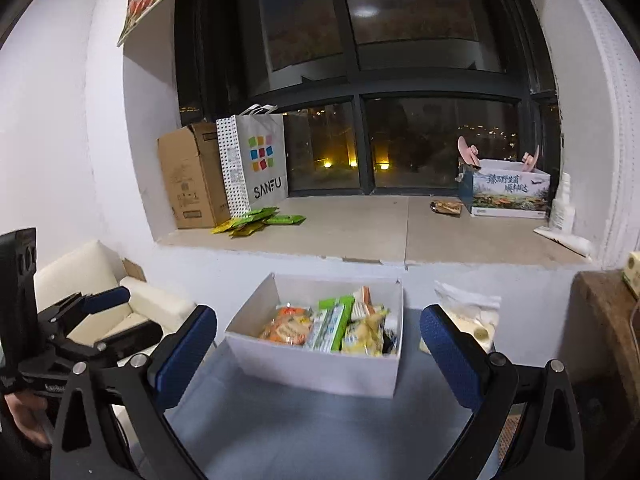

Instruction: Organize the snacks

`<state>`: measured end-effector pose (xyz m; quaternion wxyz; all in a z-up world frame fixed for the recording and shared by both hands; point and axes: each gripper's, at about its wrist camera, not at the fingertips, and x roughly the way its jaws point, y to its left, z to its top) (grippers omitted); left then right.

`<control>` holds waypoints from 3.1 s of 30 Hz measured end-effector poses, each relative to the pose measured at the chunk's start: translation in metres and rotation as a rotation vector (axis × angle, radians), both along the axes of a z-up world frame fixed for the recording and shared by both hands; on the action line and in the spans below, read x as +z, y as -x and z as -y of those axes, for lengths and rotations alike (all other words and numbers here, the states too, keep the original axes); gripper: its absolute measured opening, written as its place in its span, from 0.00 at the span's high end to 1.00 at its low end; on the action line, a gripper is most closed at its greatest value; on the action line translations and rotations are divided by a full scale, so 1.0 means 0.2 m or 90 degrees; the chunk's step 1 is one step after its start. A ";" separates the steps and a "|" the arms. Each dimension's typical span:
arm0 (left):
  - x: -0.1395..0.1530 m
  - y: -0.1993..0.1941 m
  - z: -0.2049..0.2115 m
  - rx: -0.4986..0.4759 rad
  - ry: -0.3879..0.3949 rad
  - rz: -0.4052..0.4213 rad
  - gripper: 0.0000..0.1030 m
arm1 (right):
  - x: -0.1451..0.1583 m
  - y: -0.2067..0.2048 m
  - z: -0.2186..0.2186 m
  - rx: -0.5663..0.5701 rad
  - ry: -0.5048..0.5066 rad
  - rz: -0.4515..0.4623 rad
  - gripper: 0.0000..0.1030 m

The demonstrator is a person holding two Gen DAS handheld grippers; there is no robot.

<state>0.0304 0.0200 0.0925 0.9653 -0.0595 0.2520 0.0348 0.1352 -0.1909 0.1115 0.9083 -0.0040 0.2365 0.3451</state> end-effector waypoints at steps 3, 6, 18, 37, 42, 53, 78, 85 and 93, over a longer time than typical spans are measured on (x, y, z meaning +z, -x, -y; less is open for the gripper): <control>-0.03 0.07 0.05 -0.006 -0.003 -0.007 0.00 | -0.05 0.09 0.06 0.002 0.001 -0.017 0.00; -0.08 0.13 0.10 -0.013 0.001 -0.015 0.00 | -0.14 0.19 0.10 0.002 0.000 -0.044 0.00; -0.14 0.13 0.16 -0.039 0.005 -0.042 0.00 | -0.28 0.25 0.14 -0.017 0.006 -0.085 0.00; -0.14 0.12 0.16 -0.042 -0.003 -0.049 0.00 | -0.27 0.25 0.13 -0.007 0.008 -0.079 0.00; -0.14 0.12 0.16 -0.042 -0.004 -0.048 0.00 | -0.27 0.26 0.13 -0.006 0.007 -0.080 0.00; -0.14 0.12 0.16 -0.042 -0.005 -0.049 0.00 | -0.27 0.26 0.13 -0.005 0.008 -0.080 0.00; -0.15 0.12 0.17 -0.047 -0.008 -0.052 0.00 | -0.28 0.26 0.12 -0.001 0.010 -0.080 0.00; -0.15 0.12 0.17 -0.049 -0.008 -0.052 0.00 | -0.28 0.27 0.12 -0.001 0.010 -0.080 0.00; -0.15 0.13 0.17 -0.050 -0.008 -0.052 0.00 | -0.28 0.27 0.12 -0.001 0.010 -0.080 0.00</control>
